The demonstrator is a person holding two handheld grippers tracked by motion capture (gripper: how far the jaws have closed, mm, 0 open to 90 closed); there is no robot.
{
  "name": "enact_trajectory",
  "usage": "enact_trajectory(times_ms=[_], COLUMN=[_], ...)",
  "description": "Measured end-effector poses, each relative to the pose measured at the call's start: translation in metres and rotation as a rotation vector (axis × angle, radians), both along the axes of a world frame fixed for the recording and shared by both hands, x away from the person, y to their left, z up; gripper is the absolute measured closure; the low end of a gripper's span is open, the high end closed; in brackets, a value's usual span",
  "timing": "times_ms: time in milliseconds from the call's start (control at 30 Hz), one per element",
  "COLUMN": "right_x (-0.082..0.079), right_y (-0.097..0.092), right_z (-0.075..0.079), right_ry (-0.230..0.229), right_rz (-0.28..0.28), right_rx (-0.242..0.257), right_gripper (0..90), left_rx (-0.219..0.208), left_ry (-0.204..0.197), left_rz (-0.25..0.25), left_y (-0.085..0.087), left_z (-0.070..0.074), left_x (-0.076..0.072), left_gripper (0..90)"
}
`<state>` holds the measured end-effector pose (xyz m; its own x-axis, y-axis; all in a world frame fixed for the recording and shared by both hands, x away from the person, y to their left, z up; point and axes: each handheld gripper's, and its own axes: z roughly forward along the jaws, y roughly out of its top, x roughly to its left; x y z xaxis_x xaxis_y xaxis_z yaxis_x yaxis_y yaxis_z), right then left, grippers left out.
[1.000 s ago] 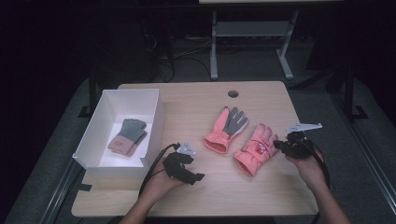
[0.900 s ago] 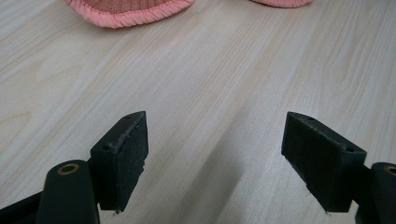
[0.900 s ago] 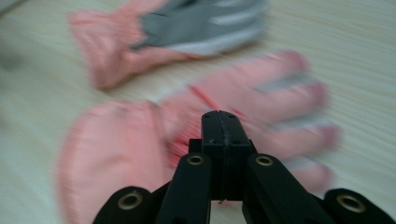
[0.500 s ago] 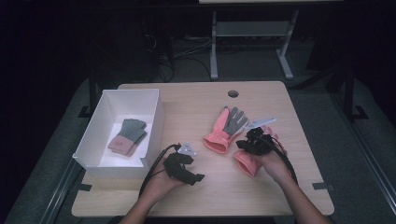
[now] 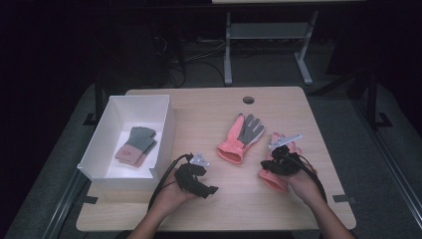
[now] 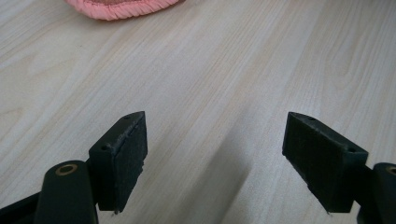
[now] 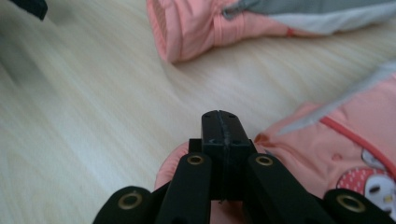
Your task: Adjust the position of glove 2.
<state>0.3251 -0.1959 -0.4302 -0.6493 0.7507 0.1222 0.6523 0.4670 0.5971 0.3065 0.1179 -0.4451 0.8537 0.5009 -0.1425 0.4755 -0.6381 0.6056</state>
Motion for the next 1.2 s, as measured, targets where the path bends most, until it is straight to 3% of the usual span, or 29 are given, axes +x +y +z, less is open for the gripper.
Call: enact_trajectory(times_ms=[367,433,500,533,600,633,767,967,1200], right_x=[-0.026,-0.027,-0.028,-0.029,-0.032,-0.034,-0.037,-0.041,-0.042], right_y=[-0.054,-0.058,-0.057,-0.056,-0.055,-0.054,-0.050,-0.040,-0.034], right_z=[-0.004,-0.003,0.001,0.004,0.007,0.008,0.007,0.009,0.009], right_ry=[0.010,0.009,-0.016,-0.022,-0.048,-0.057,-0.046,-0.083,-0.090], right_rz=[-0.064,-0.075,-0.057,-0.053,-0.051,-0.055,-0.059,-0.027,-0.008], right_rx=[0.004,0.017,0.039,0.046,0.071,0.076,0.078,0.103,0.115], right_gripper=[90.0,90.0,89.7,86.2,70.2,62.9,40.5,27.5,22.7], left_rx=[-0.002,0.017,-0.008,-0.010,-0.028,-0.040,-0.074,-0.088,-0.099], left_ry=[0.006,0.000,0.001,-0.009,-0.023,-0.021,-0.025,-0.035,-0.068], left_rz=[0.007,-0.011,0.006,-0.004,0.011,0.021,0.045,0.052,0.050], left_y=[-0.001,-0.001,-0.002,0.000,0.002,0.002,0.000,-0.015,-0.043], left_z=[0.000,0.000,0.002,0.005,0.011,0.014,0.022,0.034,0.043], left_x=[0.000,0.001,0.001,0.002,0.005,0.008,0.025,0.053,0.089], left_gripper=[21.9,21.9,23.5,27.7,33.7,41.2,60.5,89.7,89.7])
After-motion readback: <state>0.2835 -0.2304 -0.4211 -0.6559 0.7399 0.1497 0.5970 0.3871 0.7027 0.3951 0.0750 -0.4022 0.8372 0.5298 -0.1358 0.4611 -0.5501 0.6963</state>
